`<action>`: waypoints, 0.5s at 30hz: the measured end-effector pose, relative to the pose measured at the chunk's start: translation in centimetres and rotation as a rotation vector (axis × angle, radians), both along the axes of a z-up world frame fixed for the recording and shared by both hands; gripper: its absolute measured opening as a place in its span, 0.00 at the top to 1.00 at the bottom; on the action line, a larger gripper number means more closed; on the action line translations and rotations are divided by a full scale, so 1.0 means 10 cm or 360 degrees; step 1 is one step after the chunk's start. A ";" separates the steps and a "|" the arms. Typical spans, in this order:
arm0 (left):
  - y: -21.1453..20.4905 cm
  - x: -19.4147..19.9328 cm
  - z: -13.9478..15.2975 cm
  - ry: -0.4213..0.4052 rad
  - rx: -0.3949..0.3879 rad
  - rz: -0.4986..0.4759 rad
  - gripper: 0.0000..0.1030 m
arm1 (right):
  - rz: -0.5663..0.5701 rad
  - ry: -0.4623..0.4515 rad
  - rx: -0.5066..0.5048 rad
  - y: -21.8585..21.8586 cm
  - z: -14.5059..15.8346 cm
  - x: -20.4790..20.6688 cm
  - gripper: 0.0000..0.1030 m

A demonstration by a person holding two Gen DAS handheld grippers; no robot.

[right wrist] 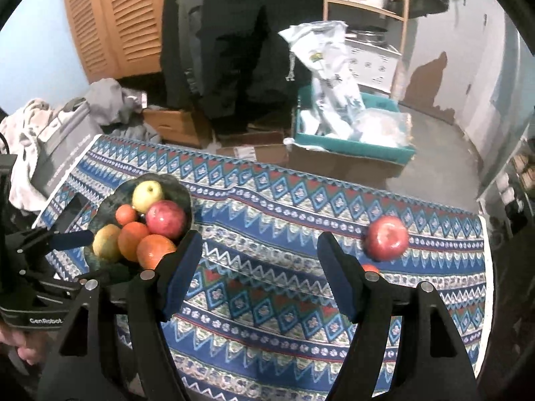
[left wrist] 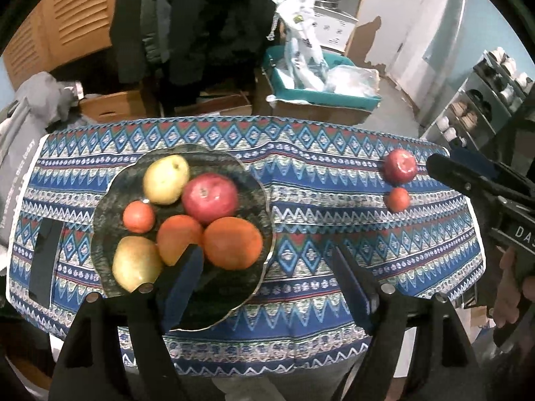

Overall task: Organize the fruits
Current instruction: 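Move both grippers from the bowl toward the red apple and small tangerine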

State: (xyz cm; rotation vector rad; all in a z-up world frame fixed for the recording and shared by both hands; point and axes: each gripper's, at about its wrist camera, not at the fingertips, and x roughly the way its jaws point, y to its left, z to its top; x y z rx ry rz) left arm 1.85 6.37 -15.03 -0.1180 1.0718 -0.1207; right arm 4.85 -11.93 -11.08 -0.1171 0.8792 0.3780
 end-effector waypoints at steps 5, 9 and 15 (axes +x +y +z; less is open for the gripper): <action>-0.16 0.06 0.03 -0.0002 -0.0006 -0.0029 0.22 | -0.0051 -0.0024 -0.0012 -0.21 0.04 -0.01 0.29; -0.30 0.11 0.02 0.0008 -0.0010 -0.0061 0.22 | -0.0096 -0.0030 -0.0010 -0.36 0.05 -0.02 0.27; -0.49 0.19 -0.06 0.0029 0.0006 -0.0095 0.22 | -0.0161 -0.0027 -0.0016 -0.59 0.00 -0.01 0.27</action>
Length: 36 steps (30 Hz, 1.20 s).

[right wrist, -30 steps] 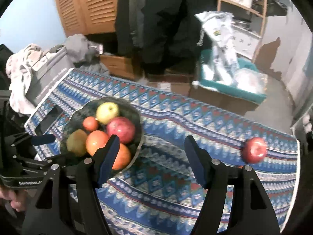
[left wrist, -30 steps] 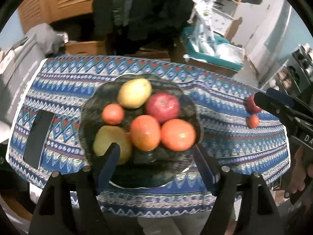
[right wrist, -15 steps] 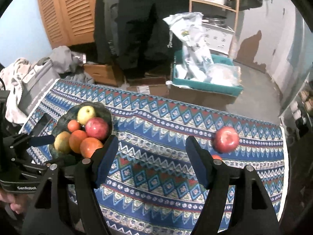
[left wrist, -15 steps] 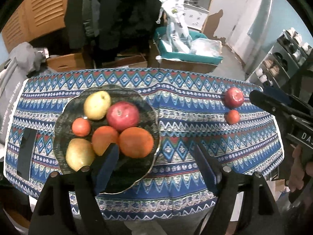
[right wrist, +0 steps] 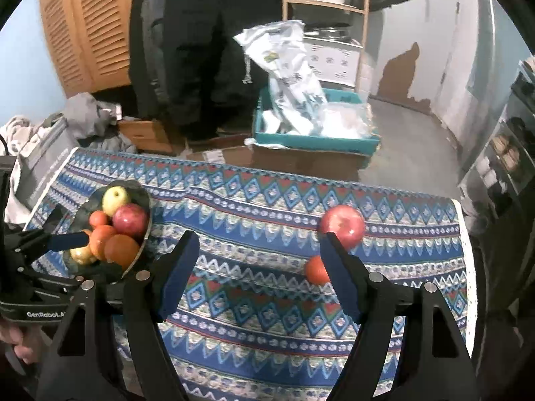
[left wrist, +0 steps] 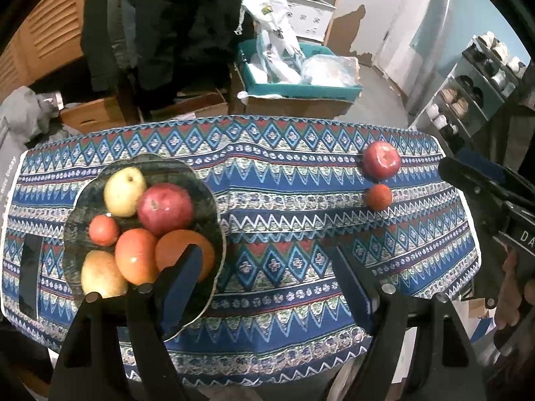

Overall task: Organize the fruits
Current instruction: 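Move both grippers from the bowl toward the red apple and small tangerine, then close the right gripper on the small tangerine while the left gripper closes on the red apple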

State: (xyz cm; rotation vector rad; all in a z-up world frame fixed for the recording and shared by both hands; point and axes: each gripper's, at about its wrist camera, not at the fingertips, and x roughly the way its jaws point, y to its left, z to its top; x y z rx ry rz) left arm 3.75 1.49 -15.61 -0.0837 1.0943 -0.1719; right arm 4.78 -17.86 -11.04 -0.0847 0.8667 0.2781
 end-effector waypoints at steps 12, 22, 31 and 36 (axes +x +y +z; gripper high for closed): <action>-0.35 0.26 -0.26 0.0038 0.0062 -0.0040 0.22 | -0.0185 0.0160 -0.0023 -0.53 -0.47 0.24 0.27; -0.52 0.49 -0.53 0.0050 0.0126 -0.0047 0.22 | -0.0215 0.0300 0.0010 -0.72 -0.93 0.40 0.27; -0.58 0.62 -0.76 0.0084 0.0164 -0.0031 0.22 | -0.0223 0.0440 -0.0013 -0.76 -1.39 0.57 0.27; -0.61 0.66 -0.84 0.0092 0.0172 -0.0035 0.22 | -0.0214 0.0489 -0.0006 -0.71 -1.59 0.72 0.27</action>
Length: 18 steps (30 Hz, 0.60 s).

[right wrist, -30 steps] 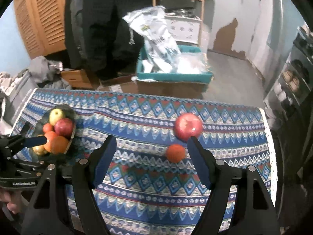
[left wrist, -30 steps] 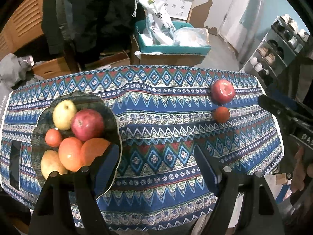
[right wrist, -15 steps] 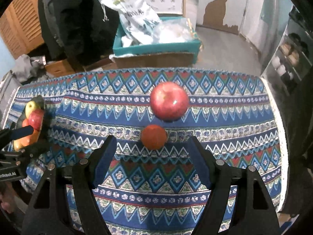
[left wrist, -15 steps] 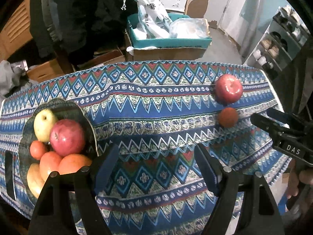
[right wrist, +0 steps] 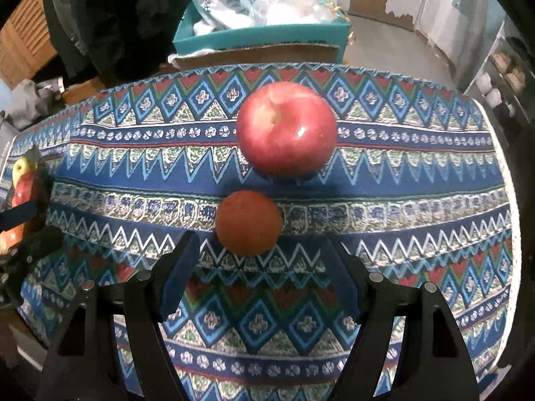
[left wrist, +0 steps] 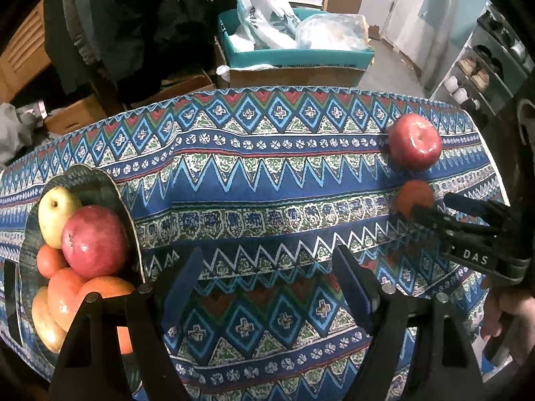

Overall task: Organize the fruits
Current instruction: 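Close the right gripper on the small tangerine while the left gripper closes on the red apple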

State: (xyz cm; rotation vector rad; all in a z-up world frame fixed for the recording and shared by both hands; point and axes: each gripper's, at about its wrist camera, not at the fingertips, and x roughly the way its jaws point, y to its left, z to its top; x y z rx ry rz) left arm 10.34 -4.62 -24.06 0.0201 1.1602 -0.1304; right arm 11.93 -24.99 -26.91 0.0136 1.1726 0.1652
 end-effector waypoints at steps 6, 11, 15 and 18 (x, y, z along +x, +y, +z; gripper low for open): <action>-0.02 0.06 -0.06 -0.0005 0.0005 0.0005 0.22 | -0.0010 0.0029 0.0024 0.03 -0.14 0.10 0.27; -0.02 0.13 -0.12 0.0021 -0.0003 0.0016 0.22 | -0.0007 0.0059 0.0029 0.06 -0.23 0.18 0.34; -0.03 0.14 -0.13 0.0034 -0.0026 0.0020 0.22 | -0.0010 0.0067 0.0061 0.06 -0.27 0.21 0.52; -0.08 0.13 -0.09 0.0016 -0.0017 -0.0001 0.22 | -0.0006 0.0050 0.0076 0.05 -0.25 0.20 0.56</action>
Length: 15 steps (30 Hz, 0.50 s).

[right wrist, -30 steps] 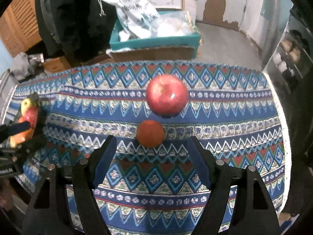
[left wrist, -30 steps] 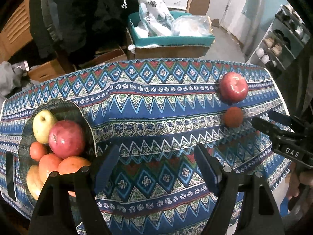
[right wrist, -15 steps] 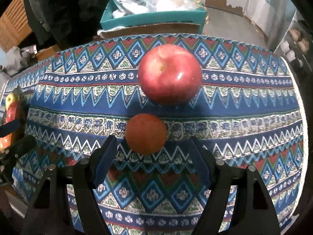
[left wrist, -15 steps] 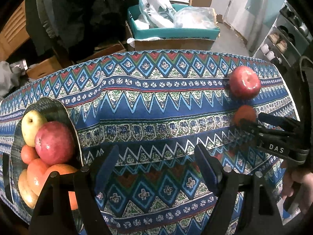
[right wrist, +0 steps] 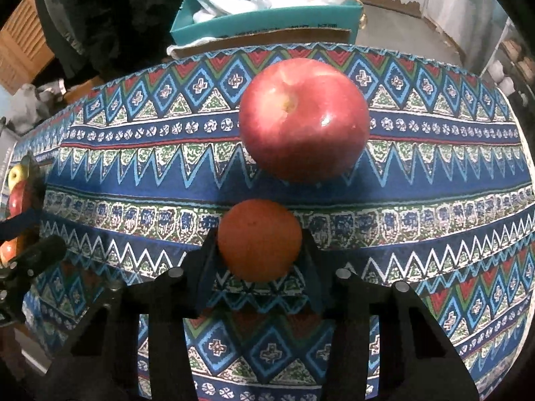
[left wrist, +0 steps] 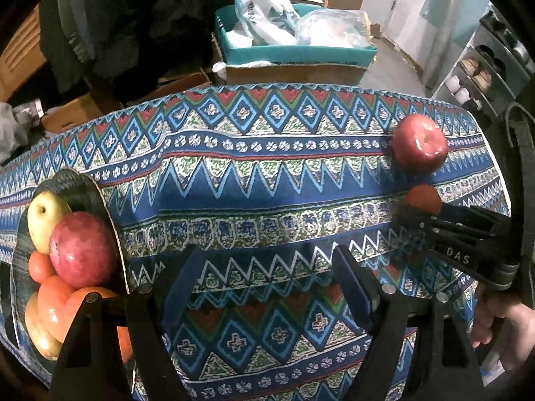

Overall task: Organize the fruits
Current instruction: 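Close the right gripper on the small tangerine while the left gripper closes on the red apple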

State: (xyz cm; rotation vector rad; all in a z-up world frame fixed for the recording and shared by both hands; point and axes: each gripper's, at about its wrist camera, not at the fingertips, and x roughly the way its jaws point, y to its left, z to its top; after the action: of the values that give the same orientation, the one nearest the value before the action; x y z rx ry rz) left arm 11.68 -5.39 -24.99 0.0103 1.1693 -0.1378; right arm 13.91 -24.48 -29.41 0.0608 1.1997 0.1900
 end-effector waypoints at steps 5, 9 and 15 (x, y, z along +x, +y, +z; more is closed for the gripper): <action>-0.07 -0.01 0.04 0.0007 -0.0035 -0.0009 0.22 | -0.0008 -0.0035 -0.0021 -0.09 0.10 -0.12 0.56; -0.18 0.03 0.10 -0.0007 -0.0037 -0.0030 0.22 | -0.0047 -0.0066 -0.0034 -0.22 0.21 -0.20 0.57; -0.43 0.11 0.24 -0.0076 -0.0006 -0.0132 0.22 | -0.0131 -0.0125 -0.0063 -0.50 0.38 -0.23 0.57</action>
State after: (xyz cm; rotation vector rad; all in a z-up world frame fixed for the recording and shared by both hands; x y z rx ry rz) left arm 12.76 -9.65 -22.64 0.0585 1.1215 -0.2117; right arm 11.58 -29.51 -25.58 0.0673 1.1202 0.0957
